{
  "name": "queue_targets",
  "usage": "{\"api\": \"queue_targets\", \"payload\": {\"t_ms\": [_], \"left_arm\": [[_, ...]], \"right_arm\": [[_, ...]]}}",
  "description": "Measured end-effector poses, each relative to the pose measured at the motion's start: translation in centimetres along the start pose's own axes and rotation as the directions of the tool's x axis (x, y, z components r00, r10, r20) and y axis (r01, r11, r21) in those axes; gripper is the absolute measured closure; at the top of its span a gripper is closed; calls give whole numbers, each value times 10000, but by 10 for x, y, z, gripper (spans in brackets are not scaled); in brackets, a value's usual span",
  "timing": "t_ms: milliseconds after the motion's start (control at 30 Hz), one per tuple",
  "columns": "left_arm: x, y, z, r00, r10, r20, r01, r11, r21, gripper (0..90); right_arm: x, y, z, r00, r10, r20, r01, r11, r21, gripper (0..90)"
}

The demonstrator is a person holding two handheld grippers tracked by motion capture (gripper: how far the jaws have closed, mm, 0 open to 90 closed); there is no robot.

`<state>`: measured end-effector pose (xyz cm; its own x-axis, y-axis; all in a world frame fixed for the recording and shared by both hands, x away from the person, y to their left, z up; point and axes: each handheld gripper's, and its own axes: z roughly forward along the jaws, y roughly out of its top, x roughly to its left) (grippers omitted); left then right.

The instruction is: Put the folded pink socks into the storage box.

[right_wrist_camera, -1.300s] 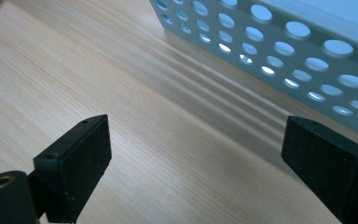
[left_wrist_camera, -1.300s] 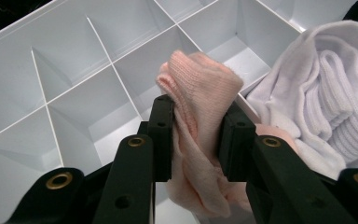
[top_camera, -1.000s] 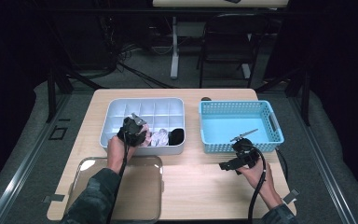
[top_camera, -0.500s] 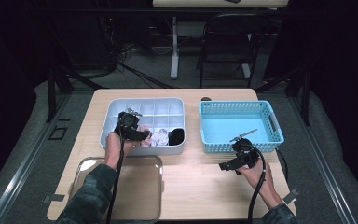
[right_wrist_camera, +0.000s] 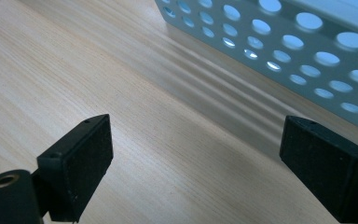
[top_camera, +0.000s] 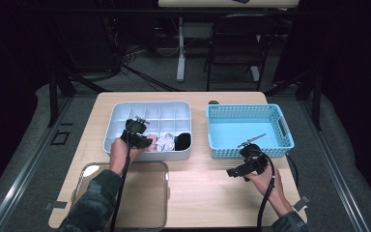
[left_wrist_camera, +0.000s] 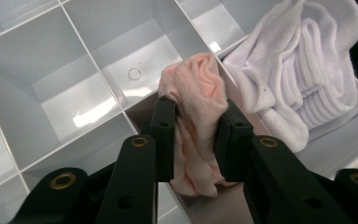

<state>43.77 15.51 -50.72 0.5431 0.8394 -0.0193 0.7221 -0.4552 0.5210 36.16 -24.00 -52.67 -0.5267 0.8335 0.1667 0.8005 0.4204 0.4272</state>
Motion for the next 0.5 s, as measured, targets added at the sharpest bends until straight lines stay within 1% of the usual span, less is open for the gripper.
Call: {"api": "queue_targets", "payload": {"t_ms": [33, 67, 100, 167, 200, 233, 267, 300, 333, 367, 400, 433, 467, 500], "left_arm": [[0, 1, -1, 9999, 47, -90, -47, 10000, 54, 704], [0, 1, -1, 9999, 47, -90, -47, 10000, 54, 669], [-2, 2, -3, 9994, 190, -273, -188, 9998, 89, 669], [-3, 7, -9, 9994, 215, -287, -216, 9998, -44, 551], [-4, 10, -11, 9986, 298, -431, -302, 9995, -80, 518], [-6, 14, -11, 9976, 396, -576, -399, 9992, -44, 466], [-7, 17, -10, 9973, 447, -586, -444, 9990, 68, 466], [-7, 20, -7, 9967, 548, -599, -535, 9983, 232, 480], [-8, 22, -4, 9955, 685, -653, -654, 9967, 482, 505], [-9, 22, -1, 9954, 729, -624, -688, 9955, 657, 545], [-9, 22, 1, 9956, 764, -549, -715, 9937, 861, 643], [-10, 21, 3, 9952, 813, -544, -759, 9925, 957, 683], [-11, 20, 4, 9951, 818, -563, -762, 9925, 955, 703], [-11, 19, 5, 9954, 781, -554, -725, 9927, 966, 703]], "right_arm": [[0, 0, 0, 10000, 28, -37, -28, 10000, -37, 90], [0, 0, 0, 10000, 28, -37, -28, 10000, -37, 90], [0, 0, 0, 9999, 60, -89, -60, 10000, -50, 89], [-1, 0, -1, 9999, 119, -32, -120, 9998, -171, 89], [-2, 0, -1, 9999, 85, -61, -86, 9998, -174, 89], [-2, 1, -2, 10000, 31, -3, -31, 9999, -107, 89], [-2, 1, -2, 10000, 31, -3, -31, 9999, -107, 89], [-1, 0, -2, 9999, 149, -82, -151, 9996, -249, 88], [0, 0, -2, 9999, 65, -77, -67, 9998, -200, 89], [0, 0, -2, 9999, 113, -39, -114, 9995, -307, 89], [0, 0, -3, 10000, -18, -69, 16, 9997, -245, 89], [-1, -1, -4, 9999, -85, -55, 84, 9998, -185, 89], [-1, -1, -3, 10000, -63, -48, 62, 9997, -228, 89], [-1, -1, -3, 10000, -63, -48, 62, 9997, -228, 89]]}}
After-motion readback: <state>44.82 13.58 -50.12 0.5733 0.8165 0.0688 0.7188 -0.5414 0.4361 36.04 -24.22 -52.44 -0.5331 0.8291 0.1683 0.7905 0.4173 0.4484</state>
